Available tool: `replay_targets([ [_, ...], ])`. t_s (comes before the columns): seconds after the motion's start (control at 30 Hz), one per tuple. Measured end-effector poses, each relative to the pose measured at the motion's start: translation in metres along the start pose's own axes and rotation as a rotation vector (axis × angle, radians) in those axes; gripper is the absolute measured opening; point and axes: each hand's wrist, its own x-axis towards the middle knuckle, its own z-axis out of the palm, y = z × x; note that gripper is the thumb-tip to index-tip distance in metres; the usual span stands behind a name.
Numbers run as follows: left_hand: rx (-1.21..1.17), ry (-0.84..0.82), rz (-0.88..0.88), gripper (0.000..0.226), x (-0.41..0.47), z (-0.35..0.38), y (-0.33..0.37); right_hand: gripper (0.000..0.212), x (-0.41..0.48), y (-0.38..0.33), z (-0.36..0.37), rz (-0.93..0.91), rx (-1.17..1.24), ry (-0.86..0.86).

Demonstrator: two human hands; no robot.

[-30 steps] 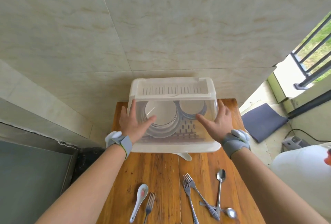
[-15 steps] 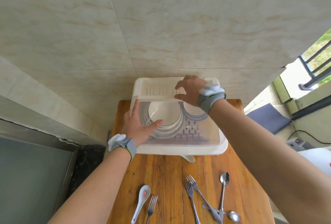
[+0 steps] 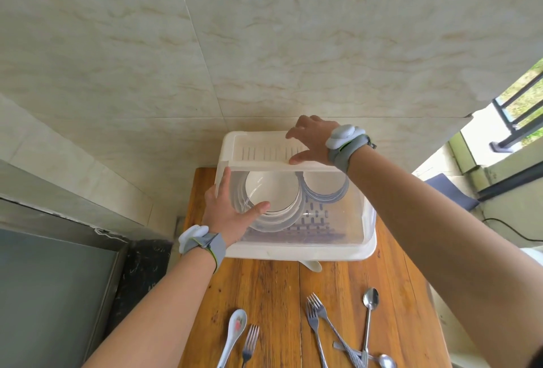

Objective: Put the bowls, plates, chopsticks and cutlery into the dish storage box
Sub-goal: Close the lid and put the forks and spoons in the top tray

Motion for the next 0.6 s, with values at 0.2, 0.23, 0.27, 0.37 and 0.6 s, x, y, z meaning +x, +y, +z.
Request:
replay_targets([
  [0.2, 0.0, -0.005, -0.005, 0.118, -0.001, 0.0, -0.002, 0.037, -0.008, -0.012, 0.01, -0.241, -0.474, 0.369],
  [0.23, -0.001, -0.005, 0.0, 0.118, -0.001, 0.0, -0.003, 0.028, -0.006, -0.01, 0.015, -0.234, -0.449, 0.501],
  [0.27, 0.0, -0.004, 0.001, 0.119, 0.0, 0.0, -0.003, 0.023, -0.004, -0.008, 0.014, -0.181, -0.395, 0.591],
  [0.37, 0.013, -0.004, -0.001, 0.118, 0.001, 0.001, -0.004, 0.037, 0.003, -0.004, -0.003, 0.07, -0.17, 0.616],
  [0.6, 0.04, 0.0, 0.003, 0.117, 0.002, 0.001, -0.003, 0.062, 0.013, 0.014, 0.01, 0.267, 0.239, 0.416],
])
